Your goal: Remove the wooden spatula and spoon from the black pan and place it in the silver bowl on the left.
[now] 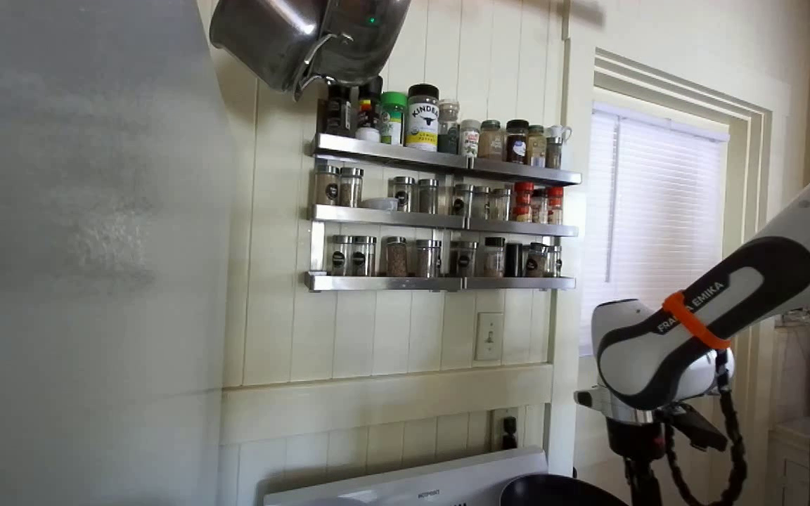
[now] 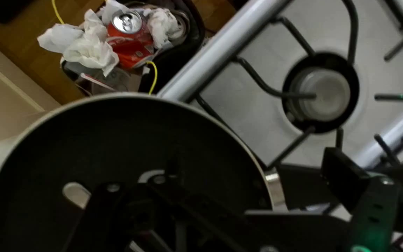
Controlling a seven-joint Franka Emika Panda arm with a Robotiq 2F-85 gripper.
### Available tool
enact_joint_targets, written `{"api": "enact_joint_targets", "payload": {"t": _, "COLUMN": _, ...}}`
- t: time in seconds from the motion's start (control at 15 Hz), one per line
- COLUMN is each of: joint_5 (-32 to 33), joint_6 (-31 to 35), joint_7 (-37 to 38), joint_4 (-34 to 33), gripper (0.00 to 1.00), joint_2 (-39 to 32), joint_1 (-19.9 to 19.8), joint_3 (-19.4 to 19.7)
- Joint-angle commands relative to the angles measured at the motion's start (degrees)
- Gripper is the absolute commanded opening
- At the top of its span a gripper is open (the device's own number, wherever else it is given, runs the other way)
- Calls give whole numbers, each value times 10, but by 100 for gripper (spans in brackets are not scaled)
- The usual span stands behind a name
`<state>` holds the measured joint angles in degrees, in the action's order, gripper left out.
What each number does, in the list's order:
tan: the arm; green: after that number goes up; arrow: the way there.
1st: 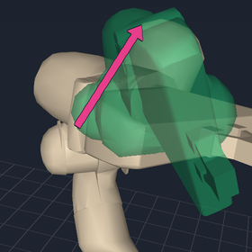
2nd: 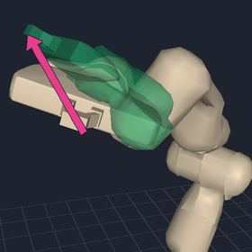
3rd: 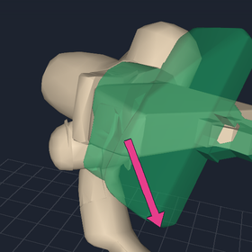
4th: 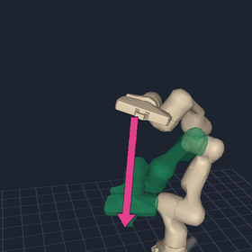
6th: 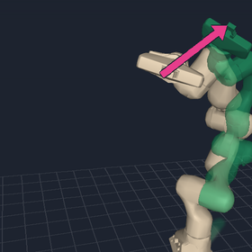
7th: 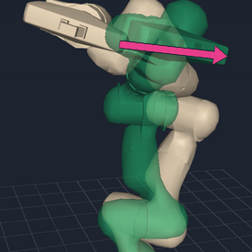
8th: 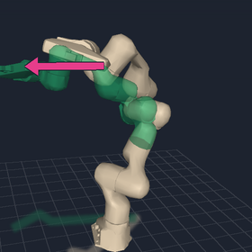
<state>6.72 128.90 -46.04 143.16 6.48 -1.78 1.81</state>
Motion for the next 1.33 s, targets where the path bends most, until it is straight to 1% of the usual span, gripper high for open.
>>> {"api": "enact_joint_targets", "payload": {"t": 0.0, "joint_5": 53, "joint_6": 33, "joint_7": -127, "joint_4": -1, "gripper": 100, "joint_2": 1, "joint_1": -27, "joint_3": 49}}
{"api": "enact_joint_targets", "payload": {"t": 0.13, "joint_5": 68, "joint_6": 51, "joint_7": -144, "joint_4": -28, "gripper": 100, "joint_2": -16, "joint_1": -32, "joint_3": 57}}
{"api": "enact_joint_targets", "payload": {"t": 0.2, "joint_5": 53, "joint_6": 34, "joint_7": -125, "joint_4": -6, "gripper": 100, "joint_2": 5, "joint_1": -32, "joint_3": 57}}
{"api": "enact_joint_targets", "payload": {"t": 0.4, "joint_5": 58, "joint_6": 41, "joint_7": -139, "joint_4": -26, "gripper": 100, "joint_2": -6, "joint_1": -35, "joint_3": 57}}
{"api": "enact_joint_targets", "payload": {"t": 0.47, "joint_5": 41, "joint_6": 61, "joint_7": -161, "joint_4": -16, "gripper": 100, "joint_2": -3, "joint_1": -31, "joint_3": 58}}
{"api": "enact_joint_targets", "payload": {"t": 0.53, "joint_5": 16, "joint_6": 99, "joint_7": -201, "joint_4": -6, "gripper": 100, "joint_2": 3, "joint_1": -25, "joint_3": 58}}
{"api": "enact_joint_targets", "payload": {"t": 0.6, "joint_5": -2, "joint_6": 127, "joint_7": -228, "joint_4": -6, "gripper": 100, "joint_2": -3, "joint_1": -20, "joint_3": 57}}
{"api": "enact_joint_targets", "payload": {"t": 0.8, "joint_5": -66, "joint_6": 192, "joint_7": -278, "joint_4": -18, "gripper": 100, "joint_2": -37, "joint_1": -2, "joint_3": 48}}
{"api": "enact_joint_targets", "payload": {"t": 1.0, "joint_5": -104, "joint_6": 224, "joint_7": -303, "joint_4": -19, "gripper": 100, "joint_2": -71, "joint_1": 9, "joint_3": 31}}
{"api": "enact_joint_targets", "payload": {"t": 1.2, "joint_5": -138, "joint_6": 238, "joint_7": -345, "joint_4": -30, "gripper": 100, "joint_2": -113, "joint_1": 6, "joint_3": 12}}
{"api": "enact_joint_targets", "payload": {"t": 1.27, "joint_5": -139, "joint_6": 241, "joint_7": -354, "joint_4": -39, "gripper": 100, "joint_2": -129, "joint_1": 3, "joint_3": 6}}
